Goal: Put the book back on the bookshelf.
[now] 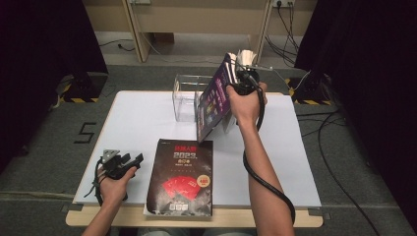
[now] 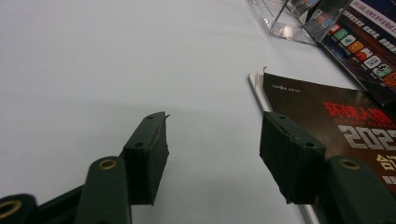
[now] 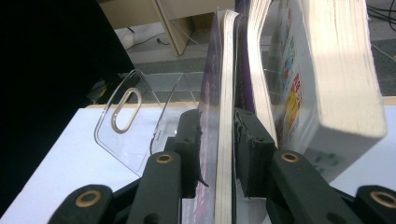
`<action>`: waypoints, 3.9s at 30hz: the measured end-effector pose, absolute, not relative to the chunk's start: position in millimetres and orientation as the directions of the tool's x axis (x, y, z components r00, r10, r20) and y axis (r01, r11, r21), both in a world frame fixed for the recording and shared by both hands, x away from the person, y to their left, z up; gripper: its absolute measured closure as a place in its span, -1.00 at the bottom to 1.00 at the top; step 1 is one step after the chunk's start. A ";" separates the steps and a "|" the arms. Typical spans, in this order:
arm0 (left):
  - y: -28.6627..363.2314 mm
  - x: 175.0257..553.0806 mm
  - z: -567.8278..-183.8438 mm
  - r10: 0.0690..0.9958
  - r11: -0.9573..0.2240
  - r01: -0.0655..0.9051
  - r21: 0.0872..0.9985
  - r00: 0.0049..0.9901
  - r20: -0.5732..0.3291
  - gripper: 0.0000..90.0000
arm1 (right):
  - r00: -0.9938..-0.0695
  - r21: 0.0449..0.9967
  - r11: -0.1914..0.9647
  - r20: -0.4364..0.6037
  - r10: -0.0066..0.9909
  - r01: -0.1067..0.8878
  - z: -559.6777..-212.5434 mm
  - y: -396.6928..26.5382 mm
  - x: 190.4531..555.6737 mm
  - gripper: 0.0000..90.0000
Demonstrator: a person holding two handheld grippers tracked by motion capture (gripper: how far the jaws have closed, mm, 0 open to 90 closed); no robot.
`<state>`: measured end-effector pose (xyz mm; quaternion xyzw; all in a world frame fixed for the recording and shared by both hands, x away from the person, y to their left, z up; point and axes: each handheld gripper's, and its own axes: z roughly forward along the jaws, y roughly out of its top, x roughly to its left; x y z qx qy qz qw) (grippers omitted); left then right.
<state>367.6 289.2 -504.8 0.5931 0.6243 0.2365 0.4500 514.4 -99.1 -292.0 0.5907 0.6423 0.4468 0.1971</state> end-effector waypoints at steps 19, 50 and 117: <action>289.3 367.5 -504.8 0.953 0.189 0.526 0.829 0.106 -0.284 -0.09 | -0.223 0.755 -0.106 0.319 0.921 0.647 -299.8 -97.7 511.1 0.82; 290.1 367.5 -505.1 0.950 0.194 0.527 0.828 0.108 -0.292 -0.09 | -0.197 0.846 -0.185 0.320 0.927 0.500 -268.0 -79.6 523.9 0.87; 289.7 367.8 -505.1 0.950 0.191 0.528 0.828 0.112 -0.291 -0.09 | -0.139 0.876 -0.132 0.220 0.966 0.465 -307.7 -46.9 546.8 0.79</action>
